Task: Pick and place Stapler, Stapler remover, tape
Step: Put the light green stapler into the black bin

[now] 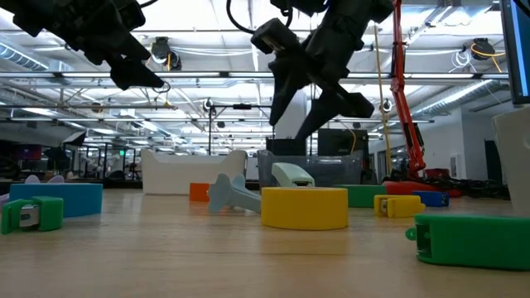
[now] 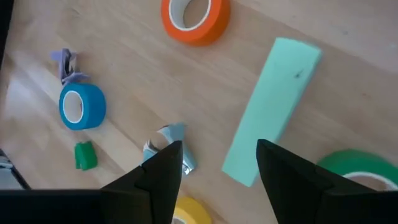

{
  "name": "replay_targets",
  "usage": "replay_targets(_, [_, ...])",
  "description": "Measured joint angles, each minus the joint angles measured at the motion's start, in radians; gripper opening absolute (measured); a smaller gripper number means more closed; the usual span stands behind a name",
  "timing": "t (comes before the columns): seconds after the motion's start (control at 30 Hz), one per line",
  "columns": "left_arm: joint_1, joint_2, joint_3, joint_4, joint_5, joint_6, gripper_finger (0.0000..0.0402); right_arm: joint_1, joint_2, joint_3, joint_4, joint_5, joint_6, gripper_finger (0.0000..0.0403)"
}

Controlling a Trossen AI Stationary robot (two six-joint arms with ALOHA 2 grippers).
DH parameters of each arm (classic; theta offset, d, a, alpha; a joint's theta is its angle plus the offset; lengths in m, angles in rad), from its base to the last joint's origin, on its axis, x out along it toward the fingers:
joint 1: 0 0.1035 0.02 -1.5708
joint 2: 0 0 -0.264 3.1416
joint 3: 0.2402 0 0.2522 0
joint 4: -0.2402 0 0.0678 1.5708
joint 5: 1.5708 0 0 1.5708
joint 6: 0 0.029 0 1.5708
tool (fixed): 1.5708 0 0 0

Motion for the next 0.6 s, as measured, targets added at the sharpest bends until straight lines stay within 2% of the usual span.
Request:
replay_targets(0.13, [0.000, 0.000, 0.000, 0.000, 0.000, -0.004, 0.0333, -0.005, 0.000, 0.000, -0.046, -0.009, 0.003, 0.0199])
replay_targets(0.6, [0.000, 0.000, 0.000, 0.000, 0.000, -0.008, 0.0333, -0.033, 0.008, 0.000, -0.028, -0.010, -0.022, 0.0202])
